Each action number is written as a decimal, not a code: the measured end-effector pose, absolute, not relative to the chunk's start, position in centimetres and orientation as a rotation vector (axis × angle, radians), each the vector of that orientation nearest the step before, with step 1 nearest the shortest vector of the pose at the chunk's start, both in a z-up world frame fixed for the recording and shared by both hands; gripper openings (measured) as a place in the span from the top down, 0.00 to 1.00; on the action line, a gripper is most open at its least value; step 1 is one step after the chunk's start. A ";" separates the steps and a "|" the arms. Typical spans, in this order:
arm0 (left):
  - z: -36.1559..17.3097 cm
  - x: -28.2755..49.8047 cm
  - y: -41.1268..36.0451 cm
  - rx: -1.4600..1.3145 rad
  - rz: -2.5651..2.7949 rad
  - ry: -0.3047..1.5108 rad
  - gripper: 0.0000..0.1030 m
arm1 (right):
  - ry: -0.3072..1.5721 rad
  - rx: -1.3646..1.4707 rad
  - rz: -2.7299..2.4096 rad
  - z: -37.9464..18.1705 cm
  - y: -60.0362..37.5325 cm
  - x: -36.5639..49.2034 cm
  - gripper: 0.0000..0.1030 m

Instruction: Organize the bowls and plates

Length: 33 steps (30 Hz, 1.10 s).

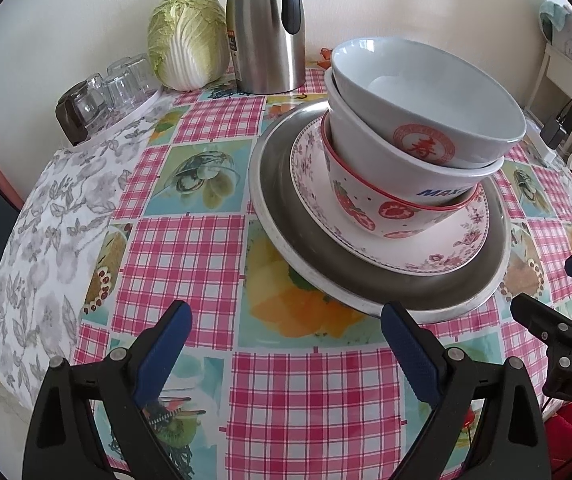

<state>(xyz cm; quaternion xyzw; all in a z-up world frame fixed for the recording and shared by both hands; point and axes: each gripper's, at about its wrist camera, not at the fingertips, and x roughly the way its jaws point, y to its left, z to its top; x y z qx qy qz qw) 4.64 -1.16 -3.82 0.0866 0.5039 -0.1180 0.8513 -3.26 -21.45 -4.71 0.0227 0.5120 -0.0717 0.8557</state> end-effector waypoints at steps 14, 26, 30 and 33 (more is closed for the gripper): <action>-3.8 4.7 -1.0 0.169 -0.239 1.056 0.07 | 1.062 0.046 -0.150 -4.5 -21.3 -3.3 0.00; -3.8 4.7 -1.1 0.165 -0.236 1.057 0.07 | 1.062 0.046 -0.152 -4.5 -21.3 -3.3 0.00; -3.9 4.7 -1.1 0.165 -0.236 1.057 0.07 | 1.063 0.045 -0.151 -4.5 -21.3 -3.3 0.00; -3.9 4.8 -1.0 0.165 -0.235 1.056 0.07 | 1.062 0.046 -0.151 -4.5 -21.3 -3.3 0.00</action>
